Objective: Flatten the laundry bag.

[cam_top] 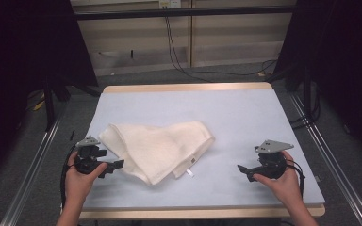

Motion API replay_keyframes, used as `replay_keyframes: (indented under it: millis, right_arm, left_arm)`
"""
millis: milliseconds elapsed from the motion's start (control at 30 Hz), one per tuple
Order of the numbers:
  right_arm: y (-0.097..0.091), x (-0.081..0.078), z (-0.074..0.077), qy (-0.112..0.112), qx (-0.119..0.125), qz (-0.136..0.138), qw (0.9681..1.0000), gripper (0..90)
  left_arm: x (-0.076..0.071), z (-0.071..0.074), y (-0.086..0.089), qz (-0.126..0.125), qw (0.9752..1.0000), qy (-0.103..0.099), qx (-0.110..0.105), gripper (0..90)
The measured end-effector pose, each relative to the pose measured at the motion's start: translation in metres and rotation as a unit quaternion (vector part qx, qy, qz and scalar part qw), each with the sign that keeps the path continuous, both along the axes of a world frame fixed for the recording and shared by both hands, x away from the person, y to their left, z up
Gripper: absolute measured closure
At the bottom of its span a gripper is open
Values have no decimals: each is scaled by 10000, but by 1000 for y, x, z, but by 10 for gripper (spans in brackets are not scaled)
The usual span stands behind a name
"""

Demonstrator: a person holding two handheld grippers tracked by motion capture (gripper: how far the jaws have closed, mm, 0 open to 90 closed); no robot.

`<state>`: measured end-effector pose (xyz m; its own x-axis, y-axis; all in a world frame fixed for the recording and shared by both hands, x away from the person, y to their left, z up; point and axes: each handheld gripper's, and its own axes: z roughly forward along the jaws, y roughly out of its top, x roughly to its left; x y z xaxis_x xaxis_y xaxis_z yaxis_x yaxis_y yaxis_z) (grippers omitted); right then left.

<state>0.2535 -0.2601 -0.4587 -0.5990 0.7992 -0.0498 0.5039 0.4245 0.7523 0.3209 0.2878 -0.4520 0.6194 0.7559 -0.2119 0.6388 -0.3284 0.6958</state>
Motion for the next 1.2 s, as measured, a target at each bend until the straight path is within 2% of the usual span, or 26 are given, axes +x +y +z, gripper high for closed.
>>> replay_keyframes:
  millis: [133,233,367,467,567,700,733,800,967,1200]
  right_arm:
    - [11,0,1,91,18,171,9998,68]
    - [15,1,2,68,-5,291,9996,71]
    - [23,0,6,37,-39,423,9991,86]
    - [30,-1,7,38,-45,523,9986,117]
    - [38,-1,8,117,-11,817,9966,153]
    - [51,-2,8,64,-139,1126,9935,202]
    - [51,-2,8,64,-139,1126,9935,202]
    - [62,-2,7,73,-148,1363,9905,245]
    - [74,1,6,102,-122,1521,9882,246]
    - [80,2,4,88,-173,1583,9872,267]
  left_arm:
    - [0,0,-3,-25,10000,-38,22,52]
    - [0,-1,-4,-12,10000,-33,13,52]
    - [0,-1,-4,-64,9999,-10,129,57]
    - [0,-1,-5,-51,9999,-6,103,57]
    - [0,-2,-6,-15,9998,-40,181,57]
    - [0,-2,-6,-65,9999,9,158,59]
    - [0,-2,-6,-65,9999,9,158,59]
    - [0,-3,-8,-75,9999,26,134,60]
    - [0,-4,-9,-120,9997,45,183,66]
    - [-1,-3,-9,-201,9996,72,188,99]
